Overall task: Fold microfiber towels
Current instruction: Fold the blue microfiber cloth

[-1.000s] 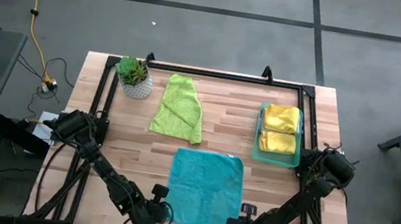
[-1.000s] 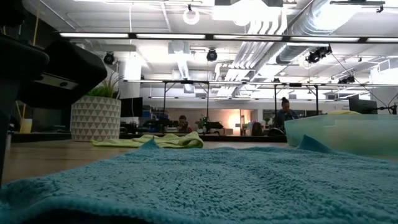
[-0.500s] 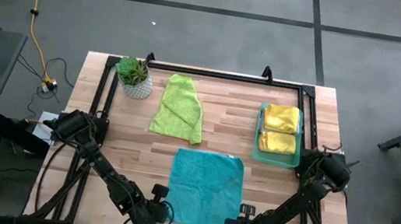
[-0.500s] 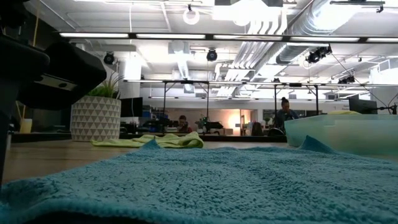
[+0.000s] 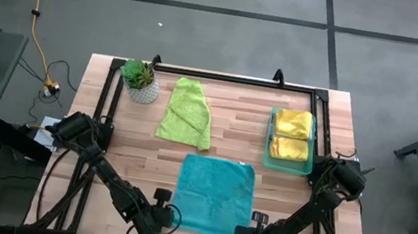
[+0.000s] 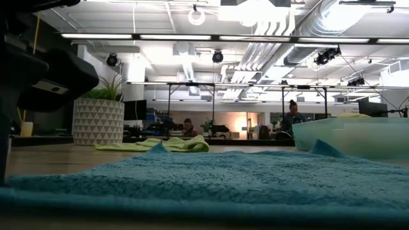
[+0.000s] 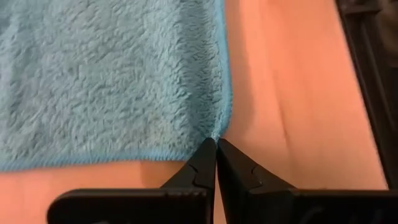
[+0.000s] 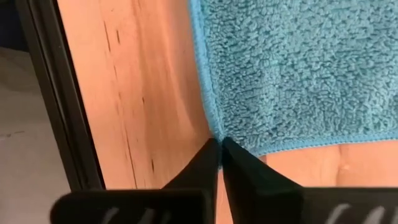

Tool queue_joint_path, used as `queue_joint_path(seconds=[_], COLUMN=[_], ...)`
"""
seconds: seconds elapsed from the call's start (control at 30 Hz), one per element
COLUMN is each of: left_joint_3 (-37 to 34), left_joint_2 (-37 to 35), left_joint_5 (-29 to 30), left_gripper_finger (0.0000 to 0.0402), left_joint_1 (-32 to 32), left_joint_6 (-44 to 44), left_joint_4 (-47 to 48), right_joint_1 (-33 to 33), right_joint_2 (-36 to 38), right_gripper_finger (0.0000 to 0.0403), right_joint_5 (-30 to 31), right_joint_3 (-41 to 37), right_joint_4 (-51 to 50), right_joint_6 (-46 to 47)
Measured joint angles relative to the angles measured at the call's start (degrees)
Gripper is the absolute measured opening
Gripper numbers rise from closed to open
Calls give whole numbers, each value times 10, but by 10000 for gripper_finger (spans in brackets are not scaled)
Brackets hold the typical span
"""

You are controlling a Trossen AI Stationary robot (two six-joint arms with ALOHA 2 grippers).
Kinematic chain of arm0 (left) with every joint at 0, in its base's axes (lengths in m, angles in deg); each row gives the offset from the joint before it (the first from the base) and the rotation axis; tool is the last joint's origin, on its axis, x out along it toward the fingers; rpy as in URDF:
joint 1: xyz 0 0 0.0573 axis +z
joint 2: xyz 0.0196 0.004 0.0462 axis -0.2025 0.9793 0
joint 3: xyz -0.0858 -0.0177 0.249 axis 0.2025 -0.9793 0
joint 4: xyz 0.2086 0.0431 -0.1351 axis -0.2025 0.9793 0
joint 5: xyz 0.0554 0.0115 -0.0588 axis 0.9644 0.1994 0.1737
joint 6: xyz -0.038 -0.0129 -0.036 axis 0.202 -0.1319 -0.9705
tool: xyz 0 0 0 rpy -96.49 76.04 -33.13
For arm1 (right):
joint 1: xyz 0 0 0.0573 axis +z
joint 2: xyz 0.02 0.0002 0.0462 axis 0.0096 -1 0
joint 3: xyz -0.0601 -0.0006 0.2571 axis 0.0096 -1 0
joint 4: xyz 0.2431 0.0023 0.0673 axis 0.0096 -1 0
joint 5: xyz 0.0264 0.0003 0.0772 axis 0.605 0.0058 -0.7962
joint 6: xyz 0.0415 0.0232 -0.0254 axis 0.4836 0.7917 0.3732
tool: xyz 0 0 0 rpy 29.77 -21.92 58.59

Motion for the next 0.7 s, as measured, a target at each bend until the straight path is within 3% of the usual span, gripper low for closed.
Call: queue_joint_path(seconds=[0.57,0.7], left_joint_3=[1,1], left_joint_2=[-43,-74], left_joint_5=[-18,14], left_gripper_finger=[0,0], left_joint_1=[-8,-12], left_joint_6=[-69,-69], left_joint_4=[47,65], right_joint_1=[0,1], right_joint_2=[49,62], right_gripper_finger=[1,1], right_joint_5=[10,42], right_joint_3=[-3,-3], right_joint_4=[5,-3], right_joint_6=[7,-3])
